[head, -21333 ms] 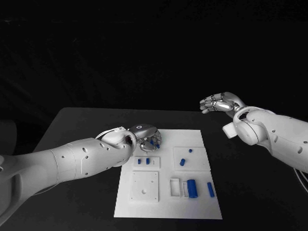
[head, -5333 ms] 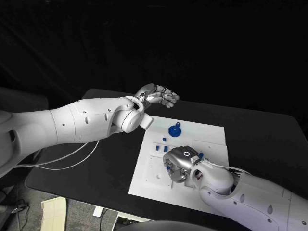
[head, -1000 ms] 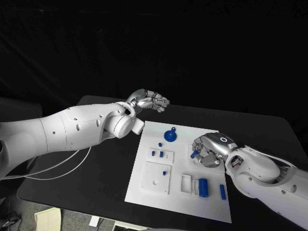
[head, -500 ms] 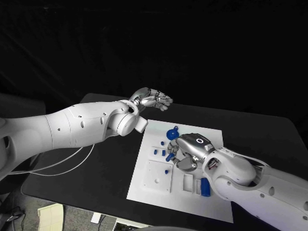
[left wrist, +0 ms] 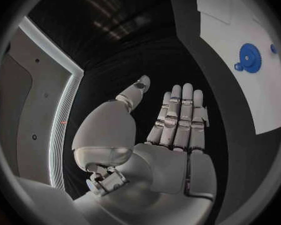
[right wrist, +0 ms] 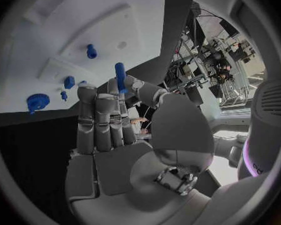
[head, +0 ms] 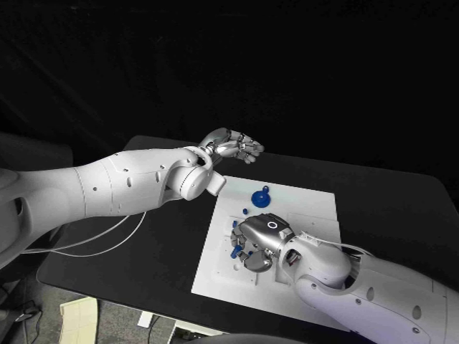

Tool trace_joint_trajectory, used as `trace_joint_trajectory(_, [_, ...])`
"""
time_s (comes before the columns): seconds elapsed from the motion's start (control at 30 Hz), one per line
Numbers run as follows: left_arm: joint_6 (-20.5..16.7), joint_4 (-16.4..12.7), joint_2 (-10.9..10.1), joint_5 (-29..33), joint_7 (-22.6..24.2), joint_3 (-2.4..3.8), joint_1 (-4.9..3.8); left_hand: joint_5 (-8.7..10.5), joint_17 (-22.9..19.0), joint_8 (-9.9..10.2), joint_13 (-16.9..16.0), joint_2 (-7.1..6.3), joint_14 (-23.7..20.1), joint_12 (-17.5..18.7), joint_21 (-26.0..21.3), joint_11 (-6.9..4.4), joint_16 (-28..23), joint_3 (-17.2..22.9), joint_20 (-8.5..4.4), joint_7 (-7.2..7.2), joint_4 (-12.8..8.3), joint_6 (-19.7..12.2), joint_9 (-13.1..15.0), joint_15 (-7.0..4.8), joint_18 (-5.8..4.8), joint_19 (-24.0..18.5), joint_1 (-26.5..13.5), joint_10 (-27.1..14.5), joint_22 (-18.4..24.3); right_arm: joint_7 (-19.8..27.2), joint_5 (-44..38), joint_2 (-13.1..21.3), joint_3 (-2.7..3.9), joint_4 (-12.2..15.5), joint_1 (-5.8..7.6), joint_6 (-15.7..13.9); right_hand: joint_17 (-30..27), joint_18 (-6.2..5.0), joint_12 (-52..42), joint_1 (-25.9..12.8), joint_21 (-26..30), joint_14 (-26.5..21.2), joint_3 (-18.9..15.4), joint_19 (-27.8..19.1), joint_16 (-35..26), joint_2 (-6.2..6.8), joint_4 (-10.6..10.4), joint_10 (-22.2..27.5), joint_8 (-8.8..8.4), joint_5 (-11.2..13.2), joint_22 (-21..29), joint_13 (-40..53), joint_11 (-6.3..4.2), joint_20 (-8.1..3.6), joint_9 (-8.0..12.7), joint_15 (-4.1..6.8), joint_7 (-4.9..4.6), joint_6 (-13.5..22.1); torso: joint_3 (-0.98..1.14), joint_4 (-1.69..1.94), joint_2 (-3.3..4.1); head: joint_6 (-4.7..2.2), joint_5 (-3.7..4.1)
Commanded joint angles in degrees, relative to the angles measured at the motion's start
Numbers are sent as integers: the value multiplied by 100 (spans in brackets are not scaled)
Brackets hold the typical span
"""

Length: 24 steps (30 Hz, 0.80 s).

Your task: Assemble the parts on the task board

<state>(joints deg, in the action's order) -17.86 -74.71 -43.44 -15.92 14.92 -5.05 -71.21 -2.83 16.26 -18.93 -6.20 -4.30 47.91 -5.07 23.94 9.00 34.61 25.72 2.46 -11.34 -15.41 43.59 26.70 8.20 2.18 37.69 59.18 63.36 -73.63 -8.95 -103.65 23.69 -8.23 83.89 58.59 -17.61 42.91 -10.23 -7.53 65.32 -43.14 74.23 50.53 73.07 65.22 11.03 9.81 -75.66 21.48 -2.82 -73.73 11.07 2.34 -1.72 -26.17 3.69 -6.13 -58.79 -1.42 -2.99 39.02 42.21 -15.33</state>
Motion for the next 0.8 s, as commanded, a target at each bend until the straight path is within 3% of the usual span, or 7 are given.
trace_joint_trajectory(0.03, [30,-20,18,30,43,4,-10,-25,10,-37,8,18,28,-28,-30,-15,-39,0,-7,7,27,-36,-7,-5,99,33,-58,-21,-7,5,-179,-47,-27,-53,-40,165,-9,-477,-12,17,-32,-4,43,31,20,5,8,-28,50,3,-5,7,7,1,-95,35,5,-54,2,-6,0,23,-47])
trace_joint_trajectory(0.33, [34,-11,31,32,41,4,-10,-25,15,-40,9,19,29,-29,-33,-15,-43,-1,-7,7,29,-37,-7,-5,99,35,-60,-21,-9,11,-183,-89,-94,-106,-94,270,-9,-477,-10,16,-33,-4,44,30,20,-2,15,-28,49,3,-7,9,7,0,-97,34,4,-51,12,-12,1,63,-85])
trace_joint_trajectory(0.47, [48,28,70,37,34,4,-8,-25,17,-41,10,19,29,-29,-34,-15,-44,-1,-7,7,30,-37,-8,-5,99,35,-61,-21,-10,9,-184,-85,-118,-123,-109,288,-9,-477,-9,16,-33,-4,44,29,21,-4,18,-29,49,3,-8,9,7,0,-98,34,4,-51,12,-15,1,51,-75])
trace_joint_trajectory(0.8, [47,48,78,43,35,4,-8,-25,23,-44,13,25,28,-30,-39,-14,-51,-1,-7,6,35,-41,-10,-5,99,37,-67,-24,-13,-8,-203,-64,-134,-135,-121,298,-9,-477,-9,13,-35,-5,42,28,23,-11,30,-33,50,3,-12,13,6,0,-102,35,4,-51,12,-12,1,66,-81])
